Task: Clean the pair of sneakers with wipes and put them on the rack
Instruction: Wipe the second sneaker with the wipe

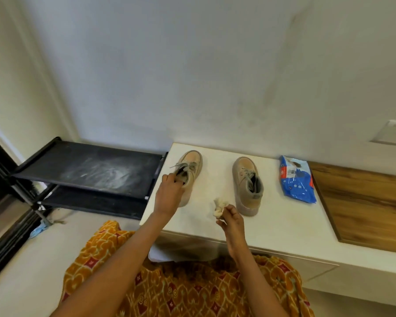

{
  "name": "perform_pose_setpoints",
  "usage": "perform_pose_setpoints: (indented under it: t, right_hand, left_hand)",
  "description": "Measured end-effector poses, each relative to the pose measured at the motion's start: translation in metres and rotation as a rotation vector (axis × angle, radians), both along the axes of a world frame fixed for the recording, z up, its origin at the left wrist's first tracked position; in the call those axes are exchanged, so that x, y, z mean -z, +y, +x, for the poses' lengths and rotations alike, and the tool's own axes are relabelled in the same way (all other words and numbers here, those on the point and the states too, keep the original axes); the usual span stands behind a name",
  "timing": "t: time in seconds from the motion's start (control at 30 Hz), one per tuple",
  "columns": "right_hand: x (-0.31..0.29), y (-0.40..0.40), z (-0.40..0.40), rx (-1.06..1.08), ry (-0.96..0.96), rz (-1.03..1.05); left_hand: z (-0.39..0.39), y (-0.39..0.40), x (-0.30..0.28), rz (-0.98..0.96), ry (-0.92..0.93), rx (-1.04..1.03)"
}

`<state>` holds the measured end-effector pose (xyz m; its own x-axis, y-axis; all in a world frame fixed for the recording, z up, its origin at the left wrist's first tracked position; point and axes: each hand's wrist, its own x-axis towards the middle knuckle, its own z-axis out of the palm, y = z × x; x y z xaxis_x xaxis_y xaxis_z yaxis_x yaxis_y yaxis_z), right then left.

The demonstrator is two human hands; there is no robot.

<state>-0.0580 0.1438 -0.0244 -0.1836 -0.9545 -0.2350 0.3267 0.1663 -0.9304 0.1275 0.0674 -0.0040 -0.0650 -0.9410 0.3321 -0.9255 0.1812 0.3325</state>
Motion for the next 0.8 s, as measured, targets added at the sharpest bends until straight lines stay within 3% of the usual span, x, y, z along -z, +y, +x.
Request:
perform_pose_setpoints:
  t: [0.17,0.33,0.6,0.73,0.8]
  right_hand:
    - [0.016,-0.006,0.021,-0.058,0.155,0.058]
    - [0.019,-0.007,0.026,-0.042,0.23,0.056]
    - [0.041,-0.002,0.019,0.058,0.849,0.051]
    - [0.042,-0.001,0.008,0.024,1.029,0.021]
    - [0.041,-0.002,0.006,-0.017,1.049,0.027]
  left_hand:
    - [0.014,-0.006,0.009,0.036,-0.052,0.123]
    - [0.02,0.029,0.009,-0.11,-0.078,0.283]
    - [0.0,0.082,0.019,-0.192,-0.101,0.354]
    - [-0.007,0.09,0.017,-0.212,-0.082,0.365]
    - [-0.007,0.085,0.015,-0.186,0.055,0.356]
